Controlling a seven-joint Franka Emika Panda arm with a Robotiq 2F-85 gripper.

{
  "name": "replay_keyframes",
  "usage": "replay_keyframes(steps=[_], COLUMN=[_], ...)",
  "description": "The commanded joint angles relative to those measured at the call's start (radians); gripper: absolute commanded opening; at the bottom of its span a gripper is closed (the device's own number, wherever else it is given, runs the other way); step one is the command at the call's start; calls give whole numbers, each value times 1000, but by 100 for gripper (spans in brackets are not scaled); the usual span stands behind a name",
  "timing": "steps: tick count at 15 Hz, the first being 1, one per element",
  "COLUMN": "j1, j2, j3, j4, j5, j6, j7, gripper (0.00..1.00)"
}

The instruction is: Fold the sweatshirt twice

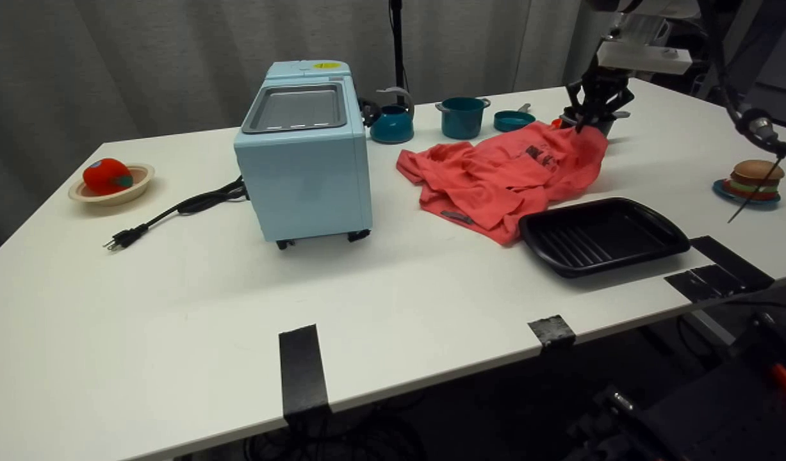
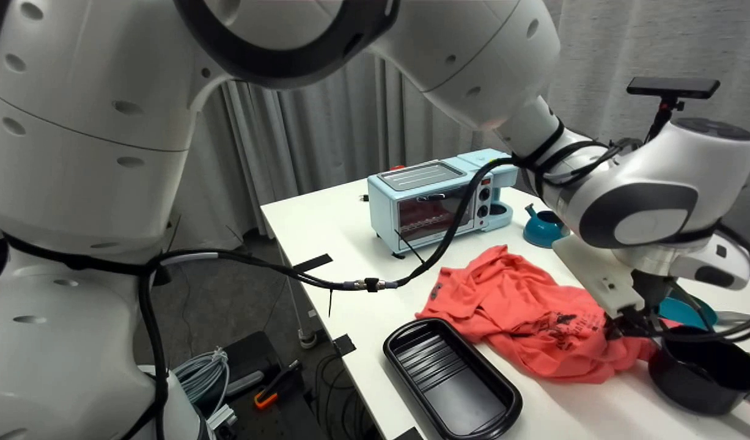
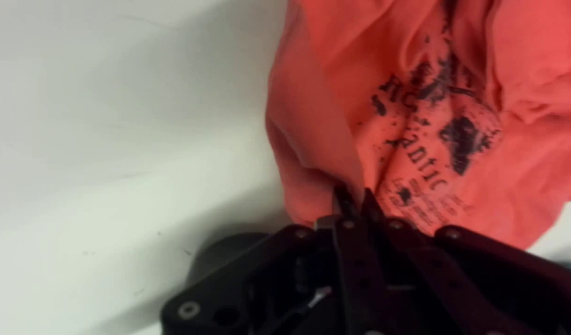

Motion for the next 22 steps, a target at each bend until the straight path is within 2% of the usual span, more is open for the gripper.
replay_keyframes(steps=[1,3,8,13,17,19,22], j1=[28,51,147,255,316,327,303], j2=[-137,-191,-307,-325,-301,-296,-313], j3=[44,76,162,232,249,250,259], j4=[-89,-122,-288,-435,-481,-484,-483], j5=[-1,5,-16,-63,-152,-166,-123], j6=[50,74,185,238,272,253,248], j7=[-64,-98,-194,-245,-219,-210,-238], gripper=[1,1,1,1,1,32,54])
